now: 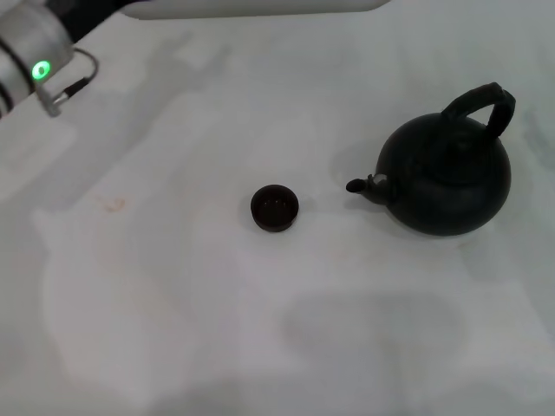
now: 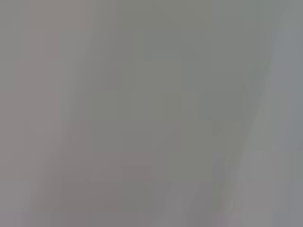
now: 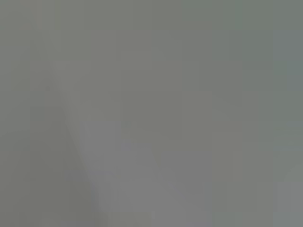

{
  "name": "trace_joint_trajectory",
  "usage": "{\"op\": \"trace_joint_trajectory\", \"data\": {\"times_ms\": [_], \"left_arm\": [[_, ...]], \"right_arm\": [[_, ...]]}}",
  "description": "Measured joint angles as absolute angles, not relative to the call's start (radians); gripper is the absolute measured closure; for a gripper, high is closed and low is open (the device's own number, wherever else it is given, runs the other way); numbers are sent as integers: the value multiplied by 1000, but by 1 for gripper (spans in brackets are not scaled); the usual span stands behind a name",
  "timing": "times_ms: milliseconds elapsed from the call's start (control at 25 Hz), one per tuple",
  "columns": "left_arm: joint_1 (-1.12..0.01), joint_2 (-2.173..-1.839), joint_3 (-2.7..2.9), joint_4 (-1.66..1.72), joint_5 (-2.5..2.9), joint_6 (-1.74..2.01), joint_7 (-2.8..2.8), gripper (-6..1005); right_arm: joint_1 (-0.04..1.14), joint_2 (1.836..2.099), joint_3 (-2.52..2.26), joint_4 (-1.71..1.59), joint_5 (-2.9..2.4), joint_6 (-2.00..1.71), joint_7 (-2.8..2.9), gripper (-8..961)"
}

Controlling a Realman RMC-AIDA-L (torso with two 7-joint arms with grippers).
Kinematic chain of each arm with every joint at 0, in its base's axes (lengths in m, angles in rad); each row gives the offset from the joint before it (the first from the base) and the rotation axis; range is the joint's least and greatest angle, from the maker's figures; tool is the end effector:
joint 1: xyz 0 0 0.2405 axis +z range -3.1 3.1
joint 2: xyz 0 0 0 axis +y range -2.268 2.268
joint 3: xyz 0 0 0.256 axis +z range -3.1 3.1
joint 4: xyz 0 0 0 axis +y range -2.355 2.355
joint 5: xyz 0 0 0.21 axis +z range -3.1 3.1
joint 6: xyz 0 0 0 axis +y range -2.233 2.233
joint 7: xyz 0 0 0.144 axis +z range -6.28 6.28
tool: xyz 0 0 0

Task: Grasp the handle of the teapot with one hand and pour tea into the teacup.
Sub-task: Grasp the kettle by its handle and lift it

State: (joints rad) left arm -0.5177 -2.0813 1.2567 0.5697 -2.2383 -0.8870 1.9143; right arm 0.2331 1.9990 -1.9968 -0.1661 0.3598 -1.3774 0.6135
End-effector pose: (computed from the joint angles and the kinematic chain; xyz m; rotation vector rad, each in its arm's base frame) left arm -0.2343 0.4060 -0.0035 -2.0269 -0.8213 -1.0064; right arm 0.3642 0.2665 0.0234 -1.5900 0.7383 0.9949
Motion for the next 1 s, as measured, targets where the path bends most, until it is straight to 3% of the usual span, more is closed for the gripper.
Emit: {"op": "trace_joint_trajectory", "data": {"times_ms": [480,1000], "left_arm": [[-486,-2082,1259,345,-2643,-1002,2231,225],[-472,-2081,1263,323,-2658,-1012,2240,225]], "right_arm": [[207,2011,-2012,-63,169,-1416,641,106],[292,2013,-2059,-120,168,-1271,623,107]]}}
